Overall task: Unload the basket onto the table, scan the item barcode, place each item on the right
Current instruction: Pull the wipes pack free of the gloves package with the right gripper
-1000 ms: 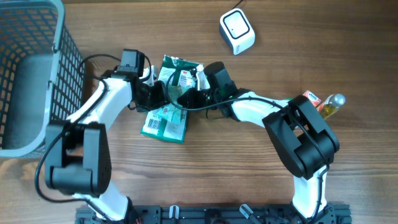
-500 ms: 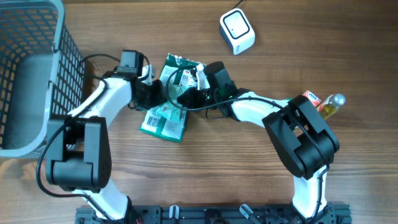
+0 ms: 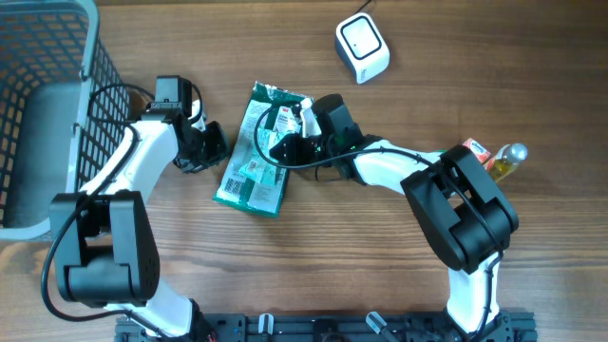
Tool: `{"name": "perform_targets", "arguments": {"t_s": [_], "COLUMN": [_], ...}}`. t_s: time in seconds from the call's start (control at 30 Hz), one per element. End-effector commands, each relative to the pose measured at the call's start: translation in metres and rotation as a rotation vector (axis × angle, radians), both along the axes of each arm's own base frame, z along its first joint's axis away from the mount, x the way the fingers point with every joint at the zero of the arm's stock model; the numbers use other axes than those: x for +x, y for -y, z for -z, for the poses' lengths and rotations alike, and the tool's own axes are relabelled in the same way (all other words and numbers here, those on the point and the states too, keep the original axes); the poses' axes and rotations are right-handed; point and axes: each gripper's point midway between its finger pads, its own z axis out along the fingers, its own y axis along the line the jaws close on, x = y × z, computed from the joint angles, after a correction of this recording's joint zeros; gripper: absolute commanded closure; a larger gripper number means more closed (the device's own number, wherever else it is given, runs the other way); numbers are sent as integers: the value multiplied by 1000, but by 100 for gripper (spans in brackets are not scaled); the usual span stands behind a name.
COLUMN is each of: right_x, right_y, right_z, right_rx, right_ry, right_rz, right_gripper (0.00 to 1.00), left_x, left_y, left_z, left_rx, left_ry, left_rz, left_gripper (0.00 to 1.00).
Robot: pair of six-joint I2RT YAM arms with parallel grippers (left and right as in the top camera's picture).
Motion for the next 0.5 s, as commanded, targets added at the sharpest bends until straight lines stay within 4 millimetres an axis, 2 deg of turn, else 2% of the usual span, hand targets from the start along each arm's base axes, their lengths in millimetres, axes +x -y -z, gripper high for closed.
{"name": "perform_targets", "arguments": {"t_s": [0.0,0.13,0.27,0.47], "right_x": [6,13,18,19], "right_y": [0,-2,5,6], "right_z": [5,-10,-8,-5], "right_rx": [27,105,99,81], "right_ry": [-5,-8,-13,-7], "right_rz": [17,18,37,45], "right_gripper": [67,61,53,51], "left_x": [-2,-6,-7,-7], "left_y": [6,14,32,35], "left_z": [-8,-10,-17,-18], "left_rx": [-28,-68,-157,-164], "left_ry": [3,3,40,47], "left_rz": [9,69,170,189], "left_gripper": [95,96,96,93]}}
